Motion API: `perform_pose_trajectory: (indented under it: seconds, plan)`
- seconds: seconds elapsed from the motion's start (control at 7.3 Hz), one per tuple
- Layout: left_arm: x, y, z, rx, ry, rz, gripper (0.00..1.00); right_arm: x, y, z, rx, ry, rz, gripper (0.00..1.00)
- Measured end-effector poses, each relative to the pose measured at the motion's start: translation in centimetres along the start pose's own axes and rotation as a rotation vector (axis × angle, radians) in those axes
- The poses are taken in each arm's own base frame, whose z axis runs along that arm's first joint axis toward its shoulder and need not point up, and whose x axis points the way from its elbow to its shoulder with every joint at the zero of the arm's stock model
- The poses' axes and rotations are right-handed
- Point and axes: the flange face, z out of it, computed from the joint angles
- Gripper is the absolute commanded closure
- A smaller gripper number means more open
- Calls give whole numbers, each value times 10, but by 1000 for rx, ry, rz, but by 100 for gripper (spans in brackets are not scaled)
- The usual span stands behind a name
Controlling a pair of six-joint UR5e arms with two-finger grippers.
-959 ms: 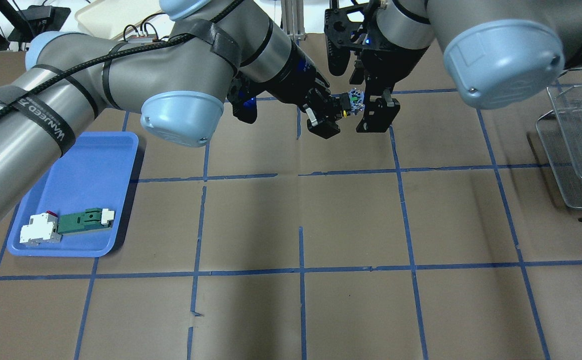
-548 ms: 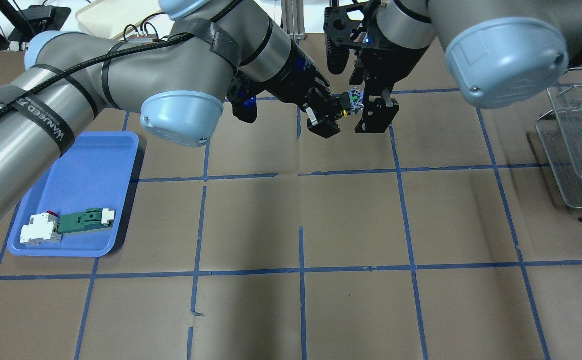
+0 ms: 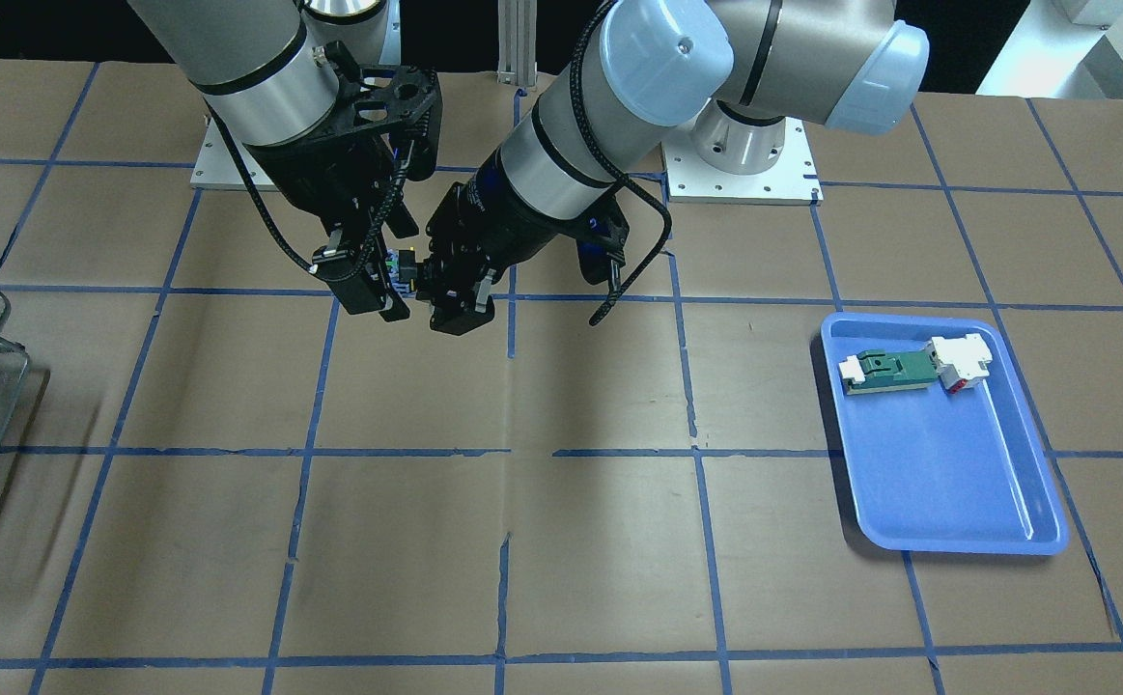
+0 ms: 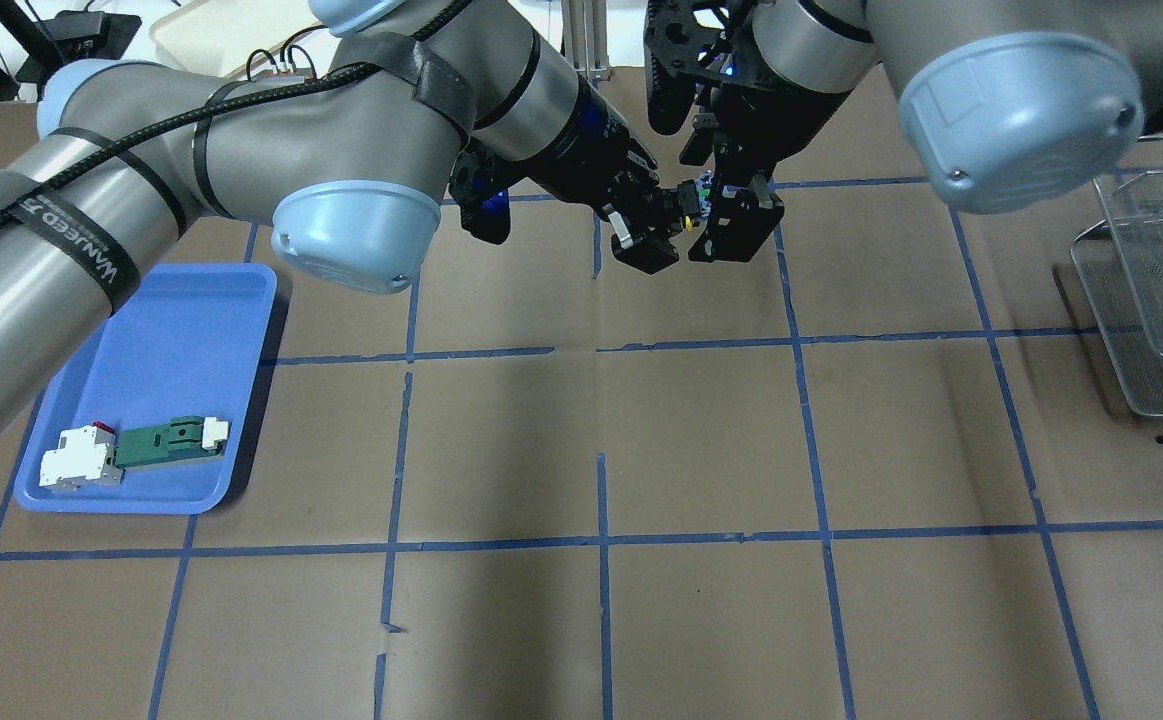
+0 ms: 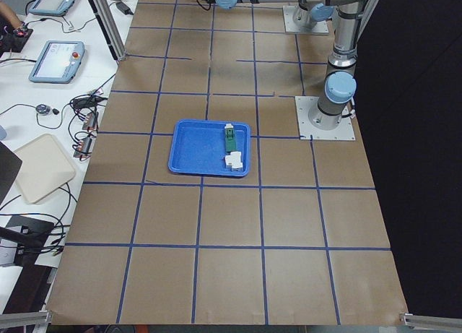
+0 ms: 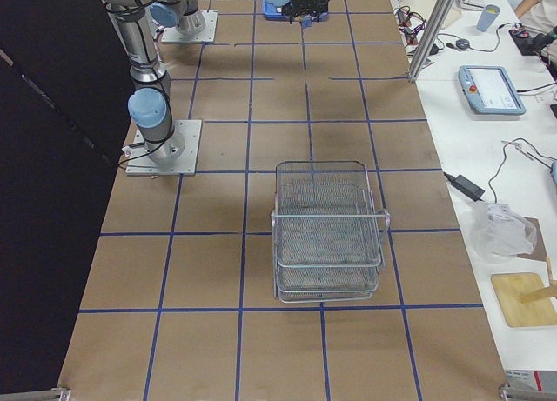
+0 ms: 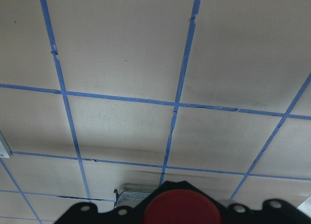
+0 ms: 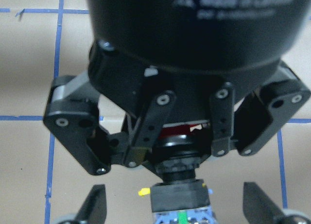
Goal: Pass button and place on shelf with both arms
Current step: 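Close the right gripper on the button's base below the left gripper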
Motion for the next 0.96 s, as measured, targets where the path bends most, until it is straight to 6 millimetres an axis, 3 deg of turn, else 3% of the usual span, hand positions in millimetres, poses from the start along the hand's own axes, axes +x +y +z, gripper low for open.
perform_pose_trajectory:
  seconds: [0.27, 0.68, 0.82, 0.96]
  plan:
    - [0, 0, -1, -1, 2, -1, 100, 0, 1, -2, 8, -1, 1, 25]
    - [0, 0, -3, -2, 4, 0, 100, -4, 1, -6, 1, 0, -7, 74]
    - [0, 0, -3, -2, 4, 0, 100, -4, 2, -7, -1, 1, -8, 85]
    - [0, 0, -3, -2, 4, 1, 100, -4, 2, -7, -2, 3, -13, 87]
